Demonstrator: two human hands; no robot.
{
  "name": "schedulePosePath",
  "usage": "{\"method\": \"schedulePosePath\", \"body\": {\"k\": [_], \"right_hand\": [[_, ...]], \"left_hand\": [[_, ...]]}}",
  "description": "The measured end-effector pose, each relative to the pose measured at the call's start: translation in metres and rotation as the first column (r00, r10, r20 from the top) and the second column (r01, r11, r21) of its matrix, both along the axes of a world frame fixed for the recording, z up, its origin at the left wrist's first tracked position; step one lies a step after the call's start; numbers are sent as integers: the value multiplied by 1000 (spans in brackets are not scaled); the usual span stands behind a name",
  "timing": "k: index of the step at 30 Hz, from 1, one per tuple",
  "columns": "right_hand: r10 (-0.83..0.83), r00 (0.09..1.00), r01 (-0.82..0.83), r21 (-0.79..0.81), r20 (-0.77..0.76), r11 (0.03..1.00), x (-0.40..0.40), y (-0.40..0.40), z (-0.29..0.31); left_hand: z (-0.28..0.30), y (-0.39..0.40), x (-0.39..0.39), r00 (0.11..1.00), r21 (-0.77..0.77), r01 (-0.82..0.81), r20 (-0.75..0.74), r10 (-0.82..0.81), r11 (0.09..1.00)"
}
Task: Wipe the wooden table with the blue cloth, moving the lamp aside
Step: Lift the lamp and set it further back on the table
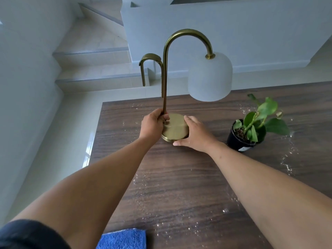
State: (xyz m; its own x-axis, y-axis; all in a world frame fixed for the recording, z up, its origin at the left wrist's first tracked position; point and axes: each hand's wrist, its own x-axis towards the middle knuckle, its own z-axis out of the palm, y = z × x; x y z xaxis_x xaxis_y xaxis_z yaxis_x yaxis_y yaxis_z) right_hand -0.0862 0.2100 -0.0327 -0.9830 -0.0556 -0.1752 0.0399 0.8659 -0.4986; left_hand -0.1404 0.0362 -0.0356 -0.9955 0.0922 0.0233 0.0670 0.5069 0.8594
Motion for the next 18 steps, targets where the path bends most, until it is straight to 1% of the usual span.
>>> {"method": "schedulePosePath", "body": {"k": [9,18], "right_hand": [[-20,1000,21,-57,23,998,-68,5,4],[-14,1000,14,-31,10,999,-80,10,-4]], "left_hand": [[-1,7,-66,1000,35,-31,4,31,999],[-8,12,-81,1000,71,-15,7,15,997]]}}
